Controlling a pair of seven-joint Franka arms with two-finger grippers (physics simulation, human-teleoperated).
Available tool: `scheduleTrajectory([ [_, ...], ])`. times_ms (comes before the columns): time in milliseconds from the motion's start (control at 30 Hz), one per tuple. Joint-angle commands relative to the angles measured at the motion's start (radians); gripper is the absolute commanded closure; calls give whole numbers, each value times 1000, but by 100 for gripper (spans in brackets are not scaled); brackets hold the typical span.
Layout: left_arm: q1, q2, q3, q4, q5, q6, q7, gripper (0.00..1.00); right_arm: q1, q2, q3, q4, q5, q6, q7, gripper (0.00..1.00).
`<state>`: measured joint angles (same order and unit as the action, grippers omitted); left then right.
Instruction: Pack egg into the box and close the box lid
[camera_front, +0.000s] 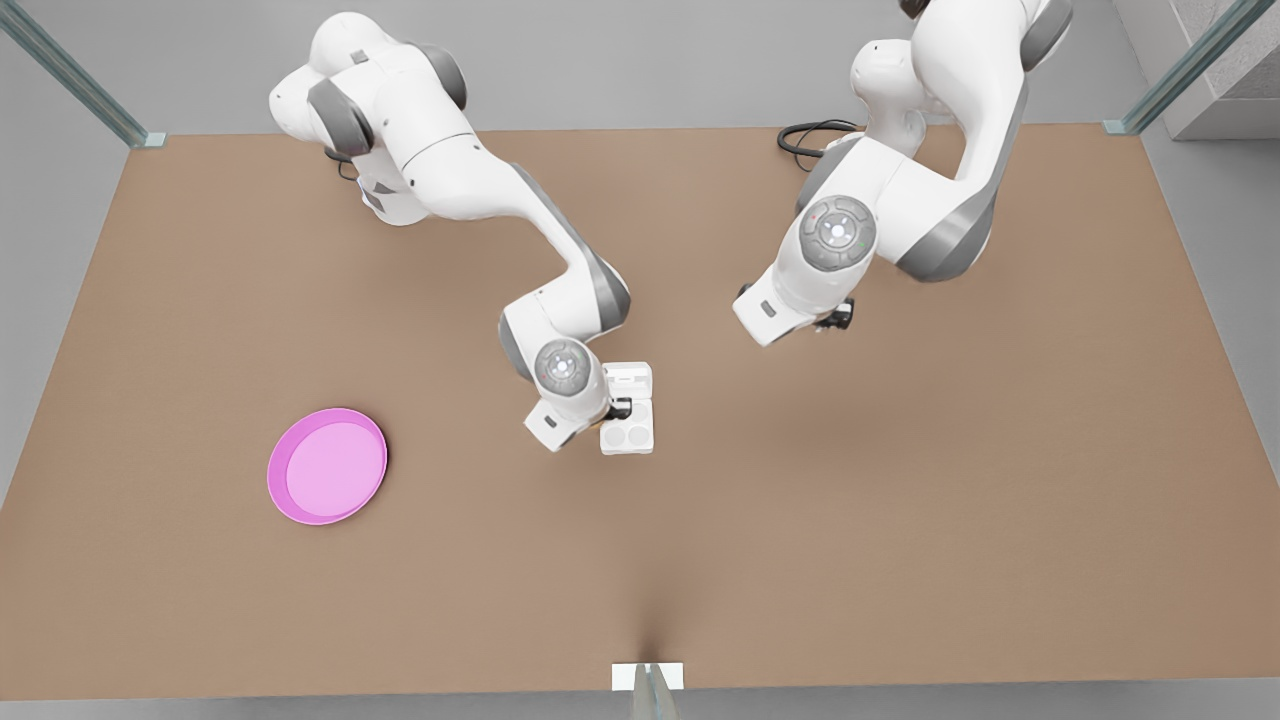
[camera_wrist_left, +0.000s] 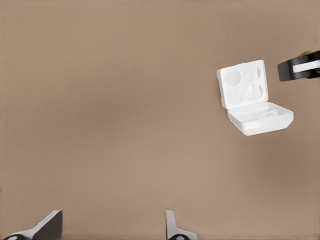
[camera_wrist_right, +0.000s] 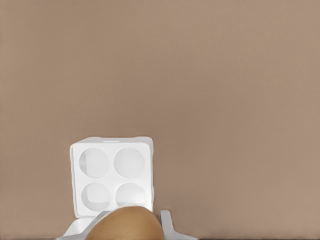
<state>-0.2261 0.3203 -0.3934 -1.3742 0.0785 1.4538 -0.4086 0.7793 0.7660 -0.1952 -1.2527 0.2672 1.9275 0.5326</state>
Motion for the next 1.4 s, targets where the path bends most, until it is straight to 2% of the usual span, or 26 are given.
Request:
scheduleTrajectory([
  [0,-1,2,-1,1,0,-9,-9,0,21,21,0,29,15,-47,351,56],
  [400,-1,40,4,-8,32,11,-9,0,37,147,-1,105,23,-22,383,55],
  [600,14,54,5,-3,26,11,-10,0,54,161,0,113,23,-25,397,54],
  [633,14,54,5,-3,27,11,-10,0,54,161,3,111,21,-28,386,0],
  [900,14,55,5,-5,29,13,-10,0,31,136,8,110,10,-38,385,0],
  [967,-16,43,-2,-12,30,2,-98,0,-84,62,14,27,-25,-56,267,0],
  [1000,-21,42,-4,-14,30,-3,-101,0,-194,-10,71,-77,-106,-53,179,0],
  [1033,-81,28,-12,-34,29,-15,-206,0,-359,-54,197,-125,-232,-48,161,0],
  [1067,-98,11,-39,-34,29,-33,-265,0,-474,-141,246,-214,-296,-48,68,0],
  [1100,-99,8,-59,-34,21,-26,-332,0,-598,-243,237,-315,-328,-38,-247,0],
  [1133,-104,20,-148,-32,21,9,-510,0,-710,-324,232,-353,-341,-64,-517,0],
  [1167,-217,28,-174,-63,24,17,-670,0,-758,-381,234,-353,-342,-128,-625,0],
  [1233,-323,31,-174,-149,24,97,-803,0,-772,-378,234,-231,-339,-245,-614,0],
  [1333,-406,92,-173,-243,56,261,-929,0,-801,-396,237,-183,-321,-282,-600,0],
  [1367,-414,160,-173,-236,112,341,-967,0,-773,-409,209,-177,-322,-291,-599,0],
])
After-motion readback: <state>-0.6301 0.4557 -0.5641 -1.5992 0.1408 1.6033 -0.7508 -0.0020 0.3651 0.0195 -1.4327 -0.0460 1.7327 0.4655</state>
